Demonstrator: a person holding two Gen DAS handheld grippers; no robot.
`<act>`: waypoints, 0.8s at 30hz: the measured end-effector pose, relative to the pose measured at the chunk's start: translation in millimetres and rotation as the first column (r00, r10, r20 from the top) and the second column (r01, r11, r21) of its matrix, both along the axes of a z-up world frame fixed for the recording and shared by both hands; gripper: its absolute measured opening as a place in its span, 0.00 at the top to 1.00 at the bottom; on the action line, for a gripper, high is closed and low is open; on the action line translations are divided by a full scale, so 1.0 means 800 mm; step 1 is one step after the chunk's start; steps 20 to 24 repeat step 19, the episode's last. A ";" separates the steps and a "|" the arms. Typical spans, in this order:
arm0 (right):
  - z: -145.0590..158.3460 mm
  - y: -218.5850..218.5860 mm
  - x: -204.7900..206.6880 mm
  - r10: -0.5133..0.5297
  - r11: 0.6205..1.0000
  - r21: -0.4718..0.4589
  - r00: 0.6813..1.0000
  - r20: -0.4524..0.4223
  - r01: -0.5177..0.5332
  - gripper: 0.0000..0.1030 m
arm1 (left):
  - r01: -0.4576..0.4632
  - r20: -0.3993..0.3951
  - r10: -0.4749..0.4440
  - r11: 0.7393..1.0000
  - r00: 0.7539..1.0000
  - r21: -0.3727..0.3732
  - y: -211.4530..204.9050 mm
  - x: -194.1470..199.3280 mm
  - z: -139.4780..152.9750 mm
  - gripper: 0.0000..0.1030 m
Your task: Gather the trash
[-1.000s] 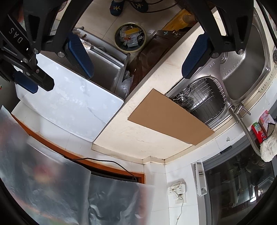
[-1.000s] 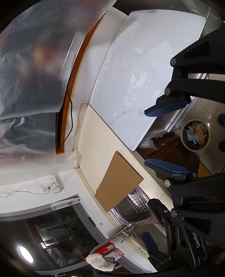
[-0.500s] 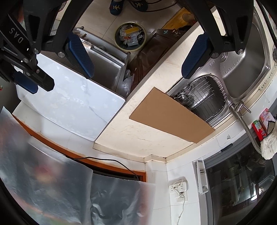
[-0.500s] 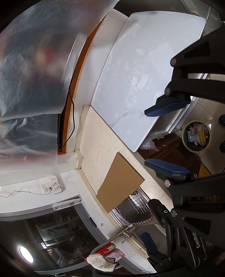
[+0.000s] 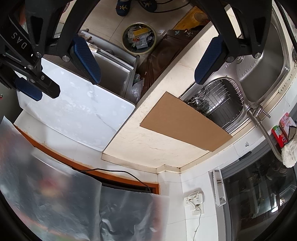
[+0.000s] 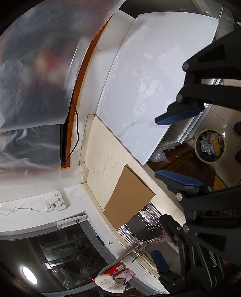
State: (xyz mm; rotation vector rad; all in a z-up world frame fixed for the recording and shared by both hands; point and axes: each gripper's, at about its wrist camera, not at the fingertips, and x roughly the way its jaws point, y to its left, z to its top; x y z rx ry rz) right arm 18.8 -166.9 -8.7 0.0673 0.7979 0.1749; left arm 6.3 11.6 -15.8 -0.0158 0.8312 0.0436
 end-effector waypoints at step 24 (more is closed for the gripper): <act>-0.003 0.008 0.002 -0.023 1.000 -0.001 1.000 -0.003 0.023 0.50 | 0.014 -0.005 -0.014 1.000 1.000 0.005 0.004 0.006 -0.002 0.04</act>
